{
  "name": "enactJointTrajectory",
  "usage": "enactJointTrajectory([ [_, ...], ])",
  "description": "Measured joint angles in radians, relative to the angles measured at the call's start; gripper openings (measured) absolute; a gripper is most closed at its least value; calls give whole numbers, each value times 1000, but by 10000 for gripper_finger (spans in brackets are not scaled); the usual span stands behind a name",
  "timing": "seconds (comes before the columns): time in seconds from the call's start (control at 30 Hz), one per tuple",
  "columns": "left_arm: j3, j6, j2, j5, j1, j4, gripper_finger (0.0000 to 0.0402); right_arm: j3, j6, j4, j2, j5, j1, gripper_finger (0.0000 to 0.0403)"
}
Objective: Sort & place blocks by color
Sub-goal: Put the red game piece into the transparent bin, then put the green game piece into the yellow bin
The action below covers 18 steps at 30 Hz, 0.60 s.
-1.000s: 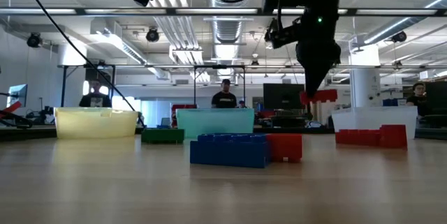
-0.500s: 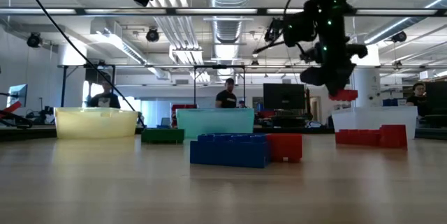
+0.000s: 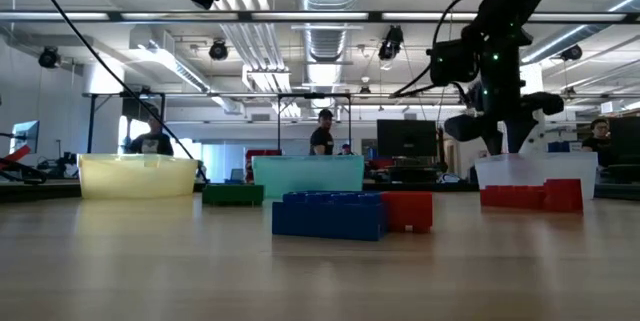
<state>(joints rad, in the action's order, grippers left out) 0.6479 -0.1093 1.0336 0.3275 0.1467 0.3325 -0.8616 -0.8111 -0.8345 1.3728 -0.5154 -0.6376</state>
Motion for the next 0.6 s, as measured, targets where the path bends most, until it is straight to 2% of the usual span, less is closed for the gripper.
enactJointTrajectory([
  [0.3,0,0,0,0,0,0,208,-16,17,0,-5,0,0,204],
  [0.6,0,0,0,0,0,-1,208,-87,76,-19,-42,53,45,218],
])
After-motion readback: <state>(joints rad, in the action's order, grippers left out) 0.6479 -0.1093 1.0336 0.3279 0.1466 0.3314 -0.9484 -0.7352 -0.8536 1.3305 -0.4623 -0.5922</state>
